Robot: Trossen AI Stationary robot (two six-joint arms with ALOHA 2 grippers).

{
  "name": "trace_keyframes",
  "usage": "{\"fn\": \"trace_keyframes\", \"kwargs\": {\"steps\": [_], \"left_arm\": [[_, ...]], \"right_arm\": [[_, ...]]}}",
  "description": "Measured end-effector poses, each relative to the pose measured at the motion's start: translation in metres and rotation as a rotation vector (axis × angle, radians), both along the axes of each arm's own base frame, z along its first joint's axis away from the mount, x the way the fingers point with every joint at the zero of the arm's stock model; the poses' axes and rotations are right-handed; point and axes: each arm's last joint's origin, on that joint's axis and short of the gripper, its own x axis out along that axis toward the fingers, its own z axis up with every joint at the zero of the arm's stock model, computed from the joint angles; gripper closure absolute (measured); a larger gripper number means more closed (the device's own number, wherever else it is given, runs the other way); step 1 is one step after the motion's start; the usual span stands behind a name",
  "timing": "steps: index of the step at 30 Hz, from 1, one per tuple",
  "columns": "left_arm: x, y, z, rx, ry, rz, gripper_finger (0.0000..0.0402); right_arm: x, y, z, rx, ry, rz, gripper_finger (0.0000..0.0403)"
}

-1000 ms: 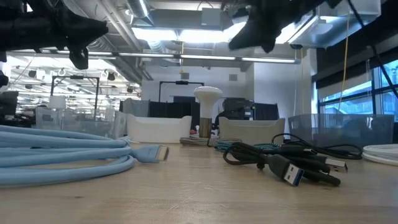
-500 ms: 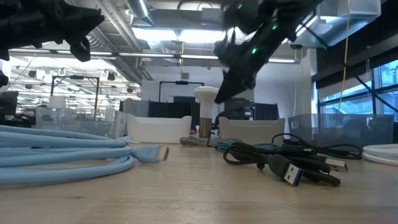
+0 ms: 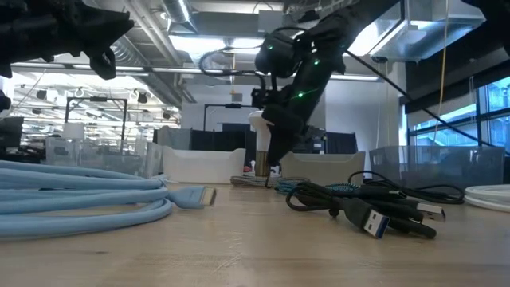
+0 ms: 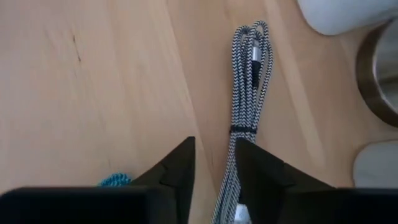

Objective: Pick & Place USB Port
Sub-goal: Put the black and white USB cable into the white bin

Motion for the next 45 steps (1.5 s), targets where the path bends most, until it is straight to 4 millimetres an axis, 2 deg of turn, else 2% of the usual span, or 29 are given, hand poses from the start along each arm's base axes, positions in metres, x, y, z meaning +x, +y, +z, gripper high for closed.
{"fn": "trace_keyframes", "kwargs": {"steps": [4, 11, 18, 28, 32, 38, 42, 45], "left_arm": [[0.0, 0.0, 0.0, 0.0, 0.0, 0.0, 0.0359], [0.0, 0.0, 0.0, 0.0, 0.0, 0.0, 0.0363], [0.0, 0.0, 0.0, 0.0, 0.0, 0.0, 0.0359], [0.0, 0.0, 0.0, 0.0, 0.0, 0.0, 0.0362], [0.0, 0.0, 0.0, 0.0, 0.0, 0.0, 0.0359], [0.0, 0.0, 0.0, -0.001, 0.003, 0.0, 0.0362], [0.0, 0.0, 0.0, -0.001, 0.005, 0.0, 0.0364], [0.0, 0.0, 0.0, 0.004, 0.005, 0.002, 0.0362]], "right_arm": [[0.002, -0.001, -0.007, -0.027, 0.027, 0.031, 0.026], [-0.002, -0.01, -0.016, -0.073, 0.06, -0.014, 0.0258], [-0.005, -0.019, -0.017, -0.03, 0.04, -0.131, 0.0258], [-0.005, -0.016, -0.017, 0.035, 0.025, -0.129, 0.0259], [-0.004, -0.017, -0.021, 0.046, 0.026, -0.16, 0.0278], [-0.003, -0.017, -0.039, 0.067, 0.077, -0.146, 0.0327], [-0.002, -0.016, -0.045, 0.068, 0.094, -0.147, 0.0374], [-0.002, -0.016, -0.042, 0.062, 0.088, -0.148, 0.0377]]}}
